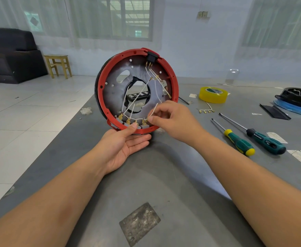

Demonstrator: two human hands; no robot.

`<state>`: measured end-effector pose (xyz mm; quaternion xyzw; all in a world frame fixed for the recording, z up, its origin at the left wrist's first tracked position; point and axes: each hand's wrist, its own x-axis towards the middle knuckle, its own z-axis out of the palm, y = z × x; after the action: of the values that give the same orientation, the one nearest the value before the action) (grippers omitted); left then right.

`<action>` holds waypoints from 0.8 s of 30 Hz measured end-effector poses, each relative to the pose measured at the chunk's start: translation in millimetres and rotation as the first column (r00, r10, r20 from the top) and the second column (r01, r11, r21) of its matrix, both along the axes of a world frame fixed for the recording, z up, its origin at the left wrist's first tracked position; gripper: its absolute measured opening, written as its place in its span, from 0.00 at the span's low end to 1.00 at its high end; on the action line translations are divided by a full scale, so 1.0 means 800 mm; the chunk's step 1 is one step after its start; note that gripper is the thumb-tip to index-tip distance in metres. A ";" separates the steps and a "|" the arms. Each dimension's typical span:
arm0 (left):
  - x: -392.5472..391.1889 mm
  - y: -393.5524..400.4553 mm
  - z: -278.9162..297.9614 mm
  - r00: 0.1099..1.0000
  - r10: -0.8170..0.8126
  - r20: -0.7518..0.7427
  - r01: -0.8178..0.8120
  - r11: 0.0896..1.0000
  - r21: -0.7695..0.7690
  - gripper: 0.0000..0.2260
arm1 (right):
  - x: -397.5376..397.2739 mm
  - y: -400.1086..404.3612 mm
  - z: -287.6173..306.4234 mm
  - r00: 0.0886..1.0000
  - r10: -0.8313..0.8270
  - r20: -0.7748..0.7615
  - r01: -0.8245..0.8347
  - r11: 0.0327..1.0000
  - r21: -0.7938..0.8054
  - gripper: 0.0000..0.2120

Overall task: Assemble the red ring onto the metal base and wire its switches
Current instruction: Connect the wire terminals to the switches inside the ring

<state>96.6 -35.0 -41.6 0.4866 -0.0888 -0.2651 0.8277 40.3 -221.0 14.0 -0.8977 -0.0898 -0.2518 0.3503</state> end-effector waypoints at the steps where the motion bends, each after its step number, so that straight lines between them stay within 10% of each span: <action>1: 0.001 -0.001 0.000 1.000 -0.007 0.000 0.007 1.000 0.001 0.11 | 0.005 0.004 0.006 0.999 -0.004 -0.035 0.003 1.000 -0.018 0.03; 24: -0.001 0.000 0.000 0.998 -0.053 0.035 0.049 0.993 0.104 0.13 | 0.042 0.013 0.021 0.973 -0.083 -0.217 0.016 0.957 -0.291 0.07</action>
<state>95.5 -34.7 -41.5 0.5313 -0.1028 -0.2812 0.7925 73.6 -210.3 30.9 -0.9639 -0.0621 -0.1405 0.2177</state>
